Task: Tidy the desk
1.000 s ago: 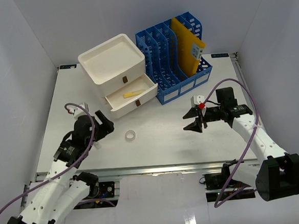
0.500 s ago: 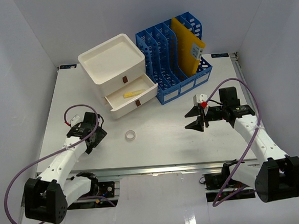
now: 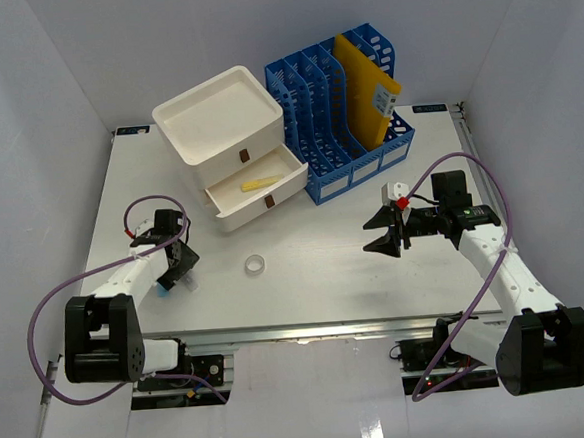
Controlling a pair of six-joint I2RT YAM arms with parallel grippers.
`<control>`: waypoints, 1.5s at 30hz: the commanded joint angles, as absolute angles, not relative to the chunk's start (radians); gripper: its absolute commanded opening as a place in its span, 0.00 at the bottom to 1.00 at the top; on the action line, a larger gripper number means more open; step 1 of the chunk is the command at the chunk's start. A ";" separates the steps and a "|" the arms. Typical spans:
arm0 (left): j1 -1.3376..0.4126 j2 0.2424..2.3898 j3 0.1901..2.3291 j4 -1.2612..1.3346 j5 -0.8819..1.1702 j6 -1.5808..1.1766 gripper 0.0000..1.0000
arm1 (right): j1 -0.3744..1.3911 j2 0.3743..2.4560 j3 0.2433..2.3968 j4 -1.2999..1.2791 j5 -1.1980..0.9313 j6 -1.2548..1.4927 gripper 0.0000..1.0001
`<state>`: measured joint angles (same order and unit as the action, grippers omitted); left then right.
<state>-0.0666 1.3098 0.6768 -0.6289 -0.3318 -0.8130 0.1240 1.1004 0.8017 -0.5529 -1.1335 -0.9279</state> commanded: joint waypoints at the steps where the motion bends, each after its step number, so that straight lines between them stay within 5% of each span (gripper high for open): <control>1: -0.045 1.318 0.714 -0.593 -0.325 -0.769 0.69 | 0.114 1.093 0.815 -0.578 -1.179 -0.945 0.60; 24: -0.037 1.436 0.709 -0.550 -0.274 -0.727 0.56 | 0.101 1.098 0.816 -0.584 -1.195 -0.950 0.59; 41: -0.037 1.301 0.681 -0.532 -0.186 -0.670 0.02 | 0.089 1.108 0.816 -0.589 -1.203 -0.953 0.59; 45: -0.040 1.144 0.698 -0.534 -0.104 -0.589 0.00 | 0.084 1.110 0.817 -0.592 -1.204 -0.955 0.59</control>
<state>-0.0389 1.3108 0.6841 -0.5512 -0.2094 -0.6676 0.0928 1.1046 0.8017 -0.5783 -1.1660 -0.9459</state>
